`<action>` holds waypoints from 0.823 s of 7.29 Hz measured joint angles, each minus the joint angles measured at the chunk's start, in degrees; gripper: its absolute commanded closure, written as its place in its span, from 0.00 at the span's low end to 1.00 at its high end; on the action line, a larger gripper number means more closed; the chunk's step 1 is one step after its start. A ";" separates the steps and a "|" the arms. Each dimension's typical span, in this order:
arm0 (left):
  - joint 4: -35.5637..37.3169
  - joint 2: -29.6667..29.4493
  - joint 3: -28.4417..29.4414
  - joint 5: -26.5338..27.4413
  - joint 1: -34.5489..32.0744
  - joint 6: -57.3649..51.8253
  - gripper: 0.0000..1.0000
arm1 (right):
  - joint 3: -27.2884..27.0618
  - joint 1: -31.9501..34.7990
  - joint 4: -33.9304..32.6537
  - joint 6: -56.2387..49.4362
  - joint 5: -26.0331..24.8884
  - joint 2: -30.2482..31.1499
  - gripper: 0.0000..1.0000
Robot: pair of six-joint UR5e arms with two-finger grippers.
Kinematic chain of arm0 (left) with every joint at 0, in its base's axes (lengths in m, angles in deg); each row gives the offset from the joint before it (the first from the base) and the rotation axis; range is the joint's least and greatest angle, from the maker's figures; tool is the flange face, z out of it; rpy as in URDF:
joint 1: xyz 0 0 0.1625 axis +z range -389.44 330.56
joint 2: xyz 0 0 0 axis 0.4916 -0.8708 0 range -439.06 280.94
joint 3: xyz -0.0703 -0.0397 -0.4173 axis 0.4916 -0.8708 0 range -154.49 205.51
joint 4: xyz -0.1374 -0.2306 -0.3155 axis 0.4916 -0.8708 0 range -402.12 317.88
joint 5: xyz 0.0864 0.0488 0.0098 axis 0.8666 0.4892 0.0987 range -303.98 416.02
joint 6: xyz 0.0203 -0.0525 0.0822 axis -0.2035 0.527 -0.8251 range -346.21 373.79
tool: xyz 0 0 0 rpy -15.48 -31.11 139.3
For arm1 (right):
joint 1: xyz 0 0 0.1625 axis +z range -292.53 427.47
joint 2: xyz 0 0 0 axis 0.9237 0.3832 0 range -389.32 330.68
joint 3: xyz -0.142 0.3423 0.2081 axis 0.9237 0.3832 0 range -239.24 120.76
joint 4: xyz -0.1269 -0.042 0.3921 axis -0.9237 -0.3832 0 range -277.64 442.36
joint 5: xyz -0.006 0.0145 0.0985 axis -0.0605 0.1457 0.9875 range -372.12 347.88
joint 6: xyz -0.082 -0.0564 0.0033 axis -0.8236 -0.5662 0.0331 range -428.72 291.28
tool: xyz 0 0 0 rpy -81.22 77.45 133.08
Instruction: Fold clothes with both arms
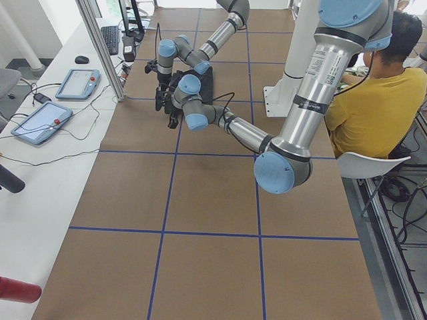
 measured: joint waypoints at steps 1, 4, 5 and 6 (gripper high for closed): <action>0.00 0.14 -0.21 -0.02 0.00 0.00 0.00 | 1.38 0.64 0.85 0.01 0.56 -1.30 1.00; 0.26 0.33 -0.86 -0.69 -0.60 -0.99 0.00 | 1.39 6.25 -1.86 -2.72 10.92 -2.62 1.00; 0.44 0.42 -1.01 -1.24 -1.23 -2.53 0.00 | -0.22 7.78 -4.56 -4.20 13.08 -2.19 1.00; 0.58 0.98 -1.12 -2.17 -2.48 -5.02 0.00 | -4.06 9.22 -8.58 -6.35 14.34 -0.57 1.00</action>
